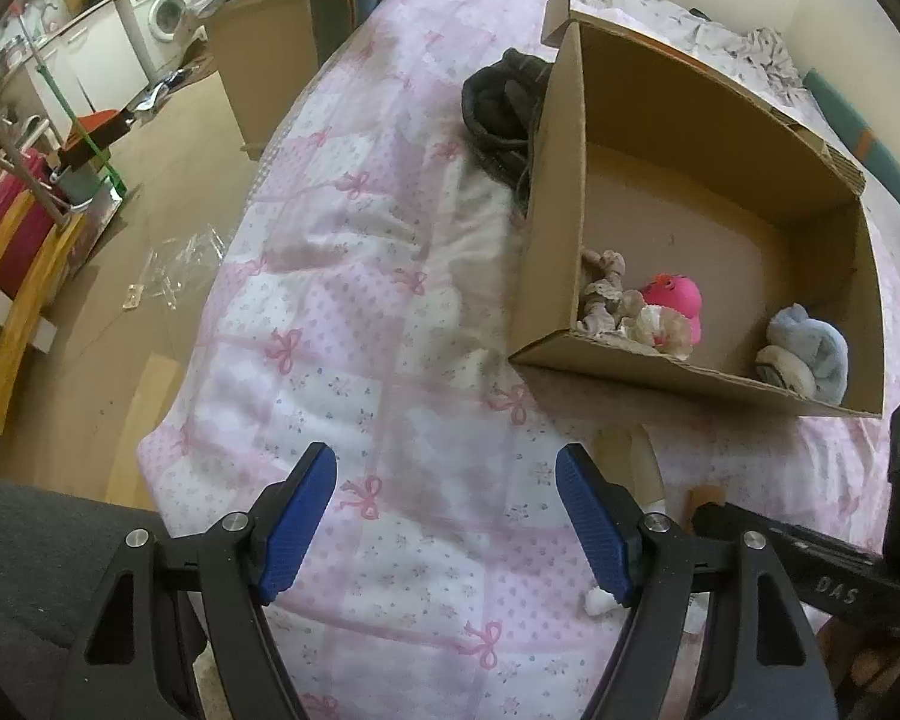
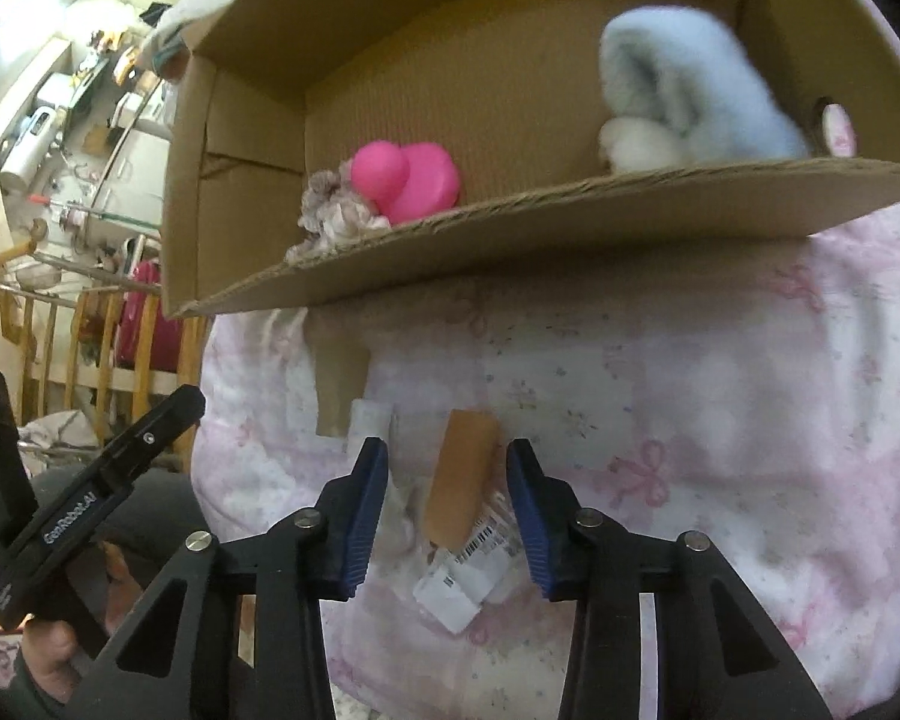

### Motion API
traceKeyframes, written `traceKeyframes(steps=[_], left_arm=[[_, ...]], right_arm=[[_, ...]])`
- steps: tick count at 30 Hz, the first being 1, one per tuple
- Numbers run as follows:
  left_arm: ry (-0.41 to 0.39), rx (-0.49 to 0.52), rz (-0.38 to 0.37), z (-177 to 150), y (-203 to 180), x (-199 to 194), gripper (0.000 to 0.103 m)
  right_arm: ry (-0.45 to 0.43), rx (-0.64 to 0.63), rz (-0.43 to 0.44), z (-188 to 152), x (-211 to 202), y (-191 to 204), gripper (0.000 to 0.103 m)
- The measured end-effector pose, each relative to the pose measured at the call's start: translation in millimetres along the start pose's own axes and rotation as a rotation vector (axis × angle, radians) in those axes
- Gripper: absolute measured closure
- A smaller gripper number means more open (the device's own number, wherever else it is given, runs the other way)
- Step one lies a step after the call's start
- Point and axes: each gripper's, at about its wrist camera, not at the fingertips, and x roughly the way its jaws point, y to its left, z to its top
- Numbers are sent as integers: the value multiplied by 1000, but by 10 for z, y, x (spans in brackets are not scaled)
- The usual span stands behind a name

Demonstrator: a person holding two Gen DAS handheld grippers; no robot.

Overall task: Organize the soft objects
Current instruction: 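Withdraw both tools and move the right tool toward the orange tube, then close the right tool on the orange tube and lift it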

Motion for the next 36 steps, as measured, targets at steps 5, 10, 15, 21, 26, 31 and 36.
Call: traceKeyframes(steps=[5, 10, 15, 21, 26, 31, 36], left_arm=[[15, -1, -7, 10, -22, 61, 30], [24, -2, -35, 17, -51, 88, 30], [39, 2, -77, 57, -125, 160, 32], [162, 27, -233, 104, -443, 466, 47], [196, 46, -231, 87, -579, 641, 58], [208, 15, -278, 140, -554, 647, 90], [223, -4, -293, 160, -479, 648, 97]], right_arm=[[22, -8, -7, 11, 88, -8, 85], [-41, -17, 3, 9, -74, -5, 96], [-165, 38, 45, -4, -384, -75, 96], [-176, 78, 26, -5, -400, -145, 96], [-170, 85, 16, -25, -416, -174, 96], [-166, 89, 7, -50, -433, -216, 96], [-165, 87, 3, -45, -421, -197, 96]])
